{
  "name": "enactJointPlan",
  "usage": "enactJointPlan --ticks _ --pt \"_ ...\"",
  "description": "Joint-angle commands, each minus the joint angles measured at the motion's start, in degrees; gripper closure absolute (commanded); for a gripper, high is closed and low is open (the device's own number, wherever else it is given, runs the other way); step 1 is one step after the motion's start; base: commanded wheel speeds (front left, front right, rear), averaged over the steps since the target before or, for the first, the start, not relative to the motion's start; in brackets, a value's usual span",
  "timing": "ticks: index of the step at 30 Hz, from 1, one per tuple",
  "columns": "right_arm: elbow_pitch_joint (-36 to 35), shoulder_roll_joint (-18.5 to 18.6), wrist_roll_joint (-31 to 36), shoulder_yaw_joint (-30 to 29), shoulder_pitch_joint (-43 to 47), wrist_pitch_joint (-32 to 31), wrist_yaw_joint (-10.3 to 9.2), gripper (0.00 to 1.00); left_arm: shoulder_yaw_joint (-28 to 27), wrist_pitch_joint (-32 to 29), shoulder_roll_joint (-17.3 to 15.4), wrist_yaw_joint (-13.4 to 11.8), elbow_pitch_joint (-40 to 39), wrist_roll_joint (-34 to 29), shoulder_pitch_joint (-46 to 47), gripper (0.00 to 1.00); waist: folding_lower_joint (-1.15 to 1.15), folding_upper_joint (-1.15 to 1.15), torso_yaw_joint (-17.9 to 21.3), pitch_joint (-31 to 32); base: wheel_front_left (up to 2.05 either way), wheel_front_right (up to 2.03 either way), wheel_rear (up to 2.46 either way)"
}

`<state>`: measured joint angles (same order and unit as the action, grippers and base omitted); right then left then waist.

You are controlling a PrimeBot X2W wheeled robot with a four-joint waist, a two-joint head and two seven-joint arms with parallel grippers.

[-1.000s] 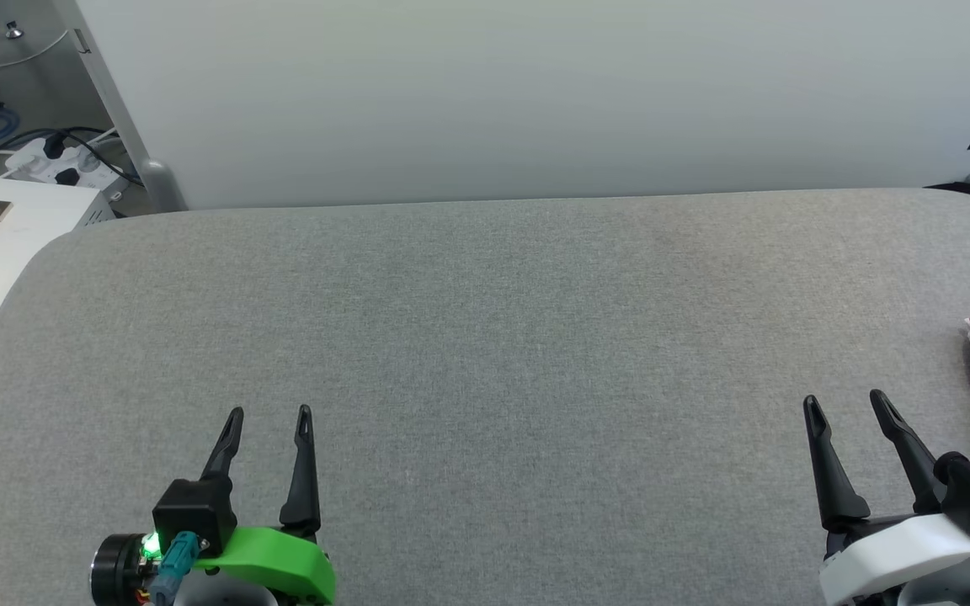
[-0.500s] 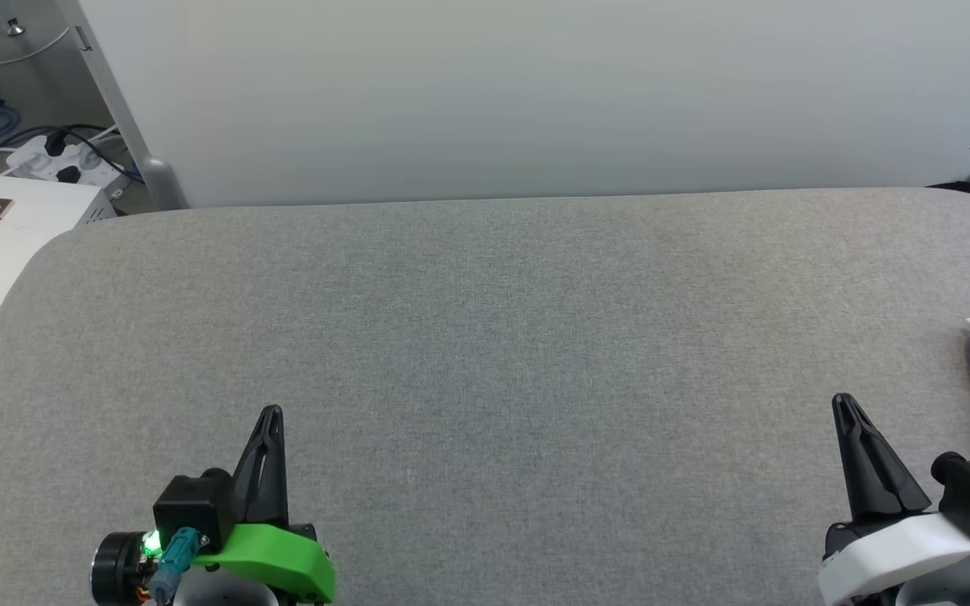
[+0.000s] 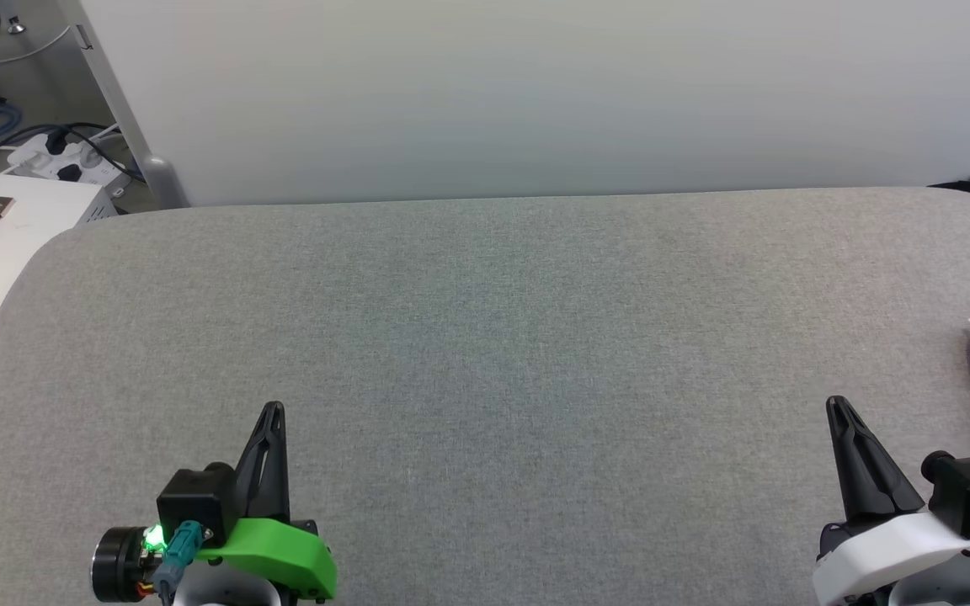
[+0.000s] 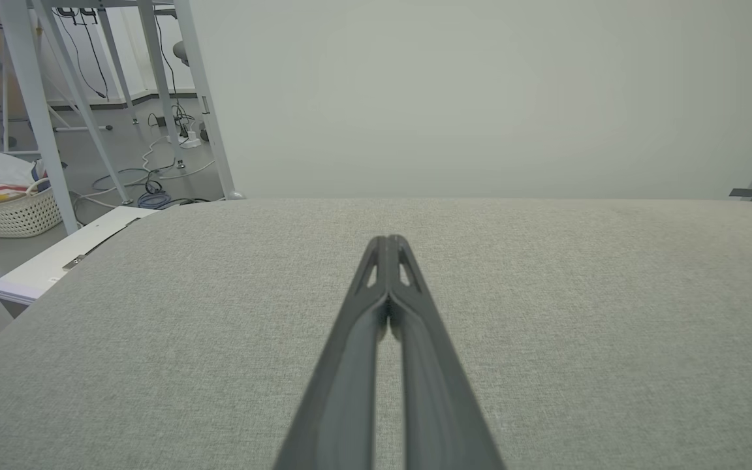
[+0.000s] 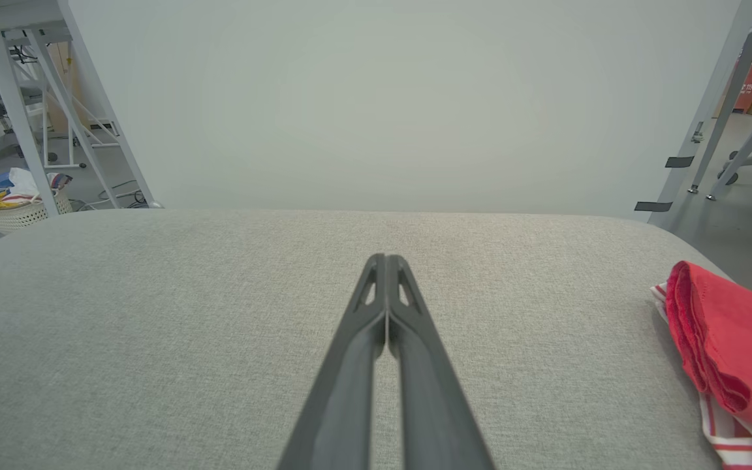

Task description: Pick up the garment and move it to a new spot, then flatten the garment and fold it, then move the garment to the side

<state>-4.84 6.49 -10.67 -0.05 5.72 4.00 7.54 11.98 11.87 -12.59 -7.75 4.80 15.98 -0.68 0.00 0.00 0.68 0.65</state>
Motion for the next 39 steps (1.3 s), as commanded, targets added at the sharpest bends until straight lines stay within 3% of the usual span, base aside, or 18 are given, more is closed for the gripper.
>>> enactJointPlan --ticks 1,39 --pt "0.37 -0.20 0.89 0.01 -0.94 -0.23 -0.01 1.00 -0.66 -0.41 0.61 0.42 -0.36 -1.05 0.14 1.00 0.00 0.00 -0.02 -0.02 0.00 0.00 0.00" --pt "2.08 -1.50 4.63 0.03 -2.77 -1.68 -0.03 1.00 -4.99 -4.80 4.09 3.23 -2.06 -6.76 0.35 1.00 0.00 0.00 -0.27 -0.26 0.00 0.00 0.00"
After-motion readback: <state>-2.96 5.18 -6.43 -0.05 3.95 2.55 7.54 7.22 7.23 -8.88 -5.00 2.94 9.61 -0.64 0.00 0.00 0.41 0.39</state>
